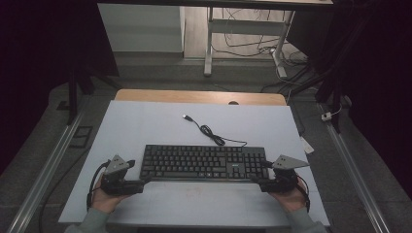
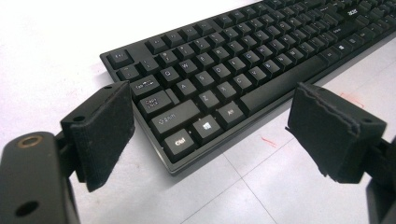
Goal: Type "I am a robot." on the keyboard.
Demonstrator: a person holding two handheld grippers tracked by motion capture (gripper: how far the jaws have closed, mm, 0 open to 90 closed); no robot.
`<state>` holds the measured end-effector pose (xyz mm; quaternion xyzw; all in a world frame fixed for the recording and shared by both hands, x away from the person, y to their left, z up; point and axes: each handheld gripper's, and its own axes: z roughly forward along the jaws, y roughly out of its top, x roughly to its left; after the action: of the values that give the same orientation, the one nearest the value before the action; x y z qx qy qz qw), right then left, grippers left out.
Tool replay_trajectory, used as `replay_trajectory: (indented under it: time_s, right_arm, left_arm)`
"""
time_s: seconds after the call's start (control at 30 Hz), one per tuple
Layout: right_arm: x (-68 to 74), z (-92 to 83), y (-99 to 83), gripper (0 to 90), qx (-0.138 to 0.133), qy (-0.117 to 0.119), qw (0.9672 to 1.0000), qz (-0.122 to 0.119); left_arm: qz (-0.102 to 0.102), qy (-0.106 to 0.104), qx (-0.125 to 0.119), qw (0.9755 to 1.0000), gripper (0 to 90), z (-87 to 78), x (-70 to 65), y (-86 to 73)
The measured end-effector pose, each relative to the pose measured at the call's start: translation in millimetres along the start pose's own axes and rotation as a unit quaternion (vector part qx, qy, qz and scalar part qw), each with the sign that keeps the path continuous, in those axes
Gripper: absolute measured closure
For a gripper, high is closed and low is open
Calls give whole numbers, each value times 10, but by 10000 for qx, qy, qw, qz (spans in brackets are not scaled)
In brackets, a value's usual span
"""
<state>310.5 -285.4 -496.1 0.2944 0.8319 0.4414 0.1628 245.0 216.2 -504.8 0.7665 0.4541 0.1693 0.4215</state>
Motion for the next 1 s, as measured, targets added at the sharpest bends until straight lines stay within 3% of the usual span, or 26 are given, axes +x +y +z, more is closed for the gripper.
replay_trajectory:
  time_s: [1.0]
  right_arm:
    - [9,30,16,292,0,17,10000,60]
  left_arm:
    - [18,-37,-44,10000,189,-5,10,16]
